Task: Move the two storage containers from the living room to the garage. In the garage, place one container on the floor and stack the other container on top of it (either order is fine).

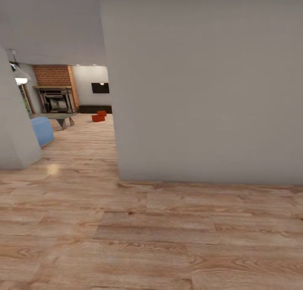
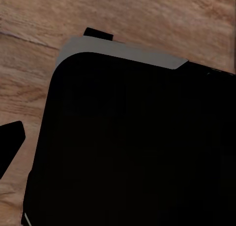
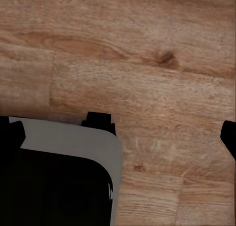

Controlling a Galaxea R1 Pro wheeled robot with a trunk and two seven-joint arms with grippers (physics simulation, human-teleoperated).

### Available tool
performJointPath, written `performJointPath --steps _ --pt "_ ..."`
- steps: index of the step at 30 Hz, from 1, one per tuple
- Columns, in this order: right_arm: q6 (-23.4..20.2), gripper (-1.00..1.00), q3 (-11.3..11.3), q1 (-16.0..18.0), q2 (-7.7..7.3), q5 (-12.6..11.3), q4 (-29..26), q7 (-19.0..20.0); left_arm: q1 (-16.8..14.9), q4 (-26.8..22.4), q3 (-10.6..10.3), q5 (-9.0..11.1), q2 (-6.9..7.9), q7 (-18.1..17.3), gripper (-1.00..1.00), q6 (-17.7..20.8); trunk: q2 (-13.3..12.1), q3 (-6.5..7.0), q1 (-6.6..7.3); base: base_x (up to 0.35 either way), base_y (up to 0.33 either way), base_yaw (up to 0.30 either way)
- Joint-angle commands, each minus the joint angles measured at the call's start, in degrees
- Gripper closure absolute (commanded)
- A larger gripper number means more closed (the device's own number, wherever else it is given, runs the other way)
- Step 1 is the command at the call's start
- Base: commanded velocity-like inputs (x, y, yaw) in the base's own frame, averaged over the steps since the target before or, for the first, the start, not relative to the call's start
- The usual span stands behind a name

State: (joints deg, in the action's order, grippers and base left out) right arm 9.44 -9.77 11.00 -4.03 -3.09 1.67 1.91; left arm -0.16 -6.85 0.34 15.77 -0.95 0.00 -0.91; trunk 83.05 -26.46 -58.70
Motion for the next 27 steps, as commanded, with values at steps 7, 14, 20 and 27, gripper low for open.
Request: performJointPath --steps 7,14,20,27 --pt "0.46 -1.0 -0.33 0.07 -0.01 -0.34 0.18 0.2 -0.02 -0.01 0.01 0.31 -0.01 0.0 -1.0 -0.09 0.03 -0.05 -0.03 0.326 0.0 0.265" --pt "0.49 -1.0 -0.33 0.07 -0.01 -0.34 0.18 0.2 -0.02 0.0 0.01 0.31 -0.01 0.0 -1.0 -0.06 0.03 -0.05 -0.03 0.326 0.0 0.268" --pt "0.57 -1.0 -0.33 0.07 -0.03 -0.34 0.18 0.2 -0.02 -0.01 0.01 0.31 -0.01 0.0 -1.0 -0.11 0.03 -0.05 -0.03 0.326 0.0 0.268" --pt "0.58 -1.0 -0.33 0.07 -0.04 -0.34 0.18 0.2 -0.02 -0.01 -0.04 0.31 -0.01 0.0 -1.0 -0.09 0.03 -0.05 -0.03 0.326 0.0 0.268"
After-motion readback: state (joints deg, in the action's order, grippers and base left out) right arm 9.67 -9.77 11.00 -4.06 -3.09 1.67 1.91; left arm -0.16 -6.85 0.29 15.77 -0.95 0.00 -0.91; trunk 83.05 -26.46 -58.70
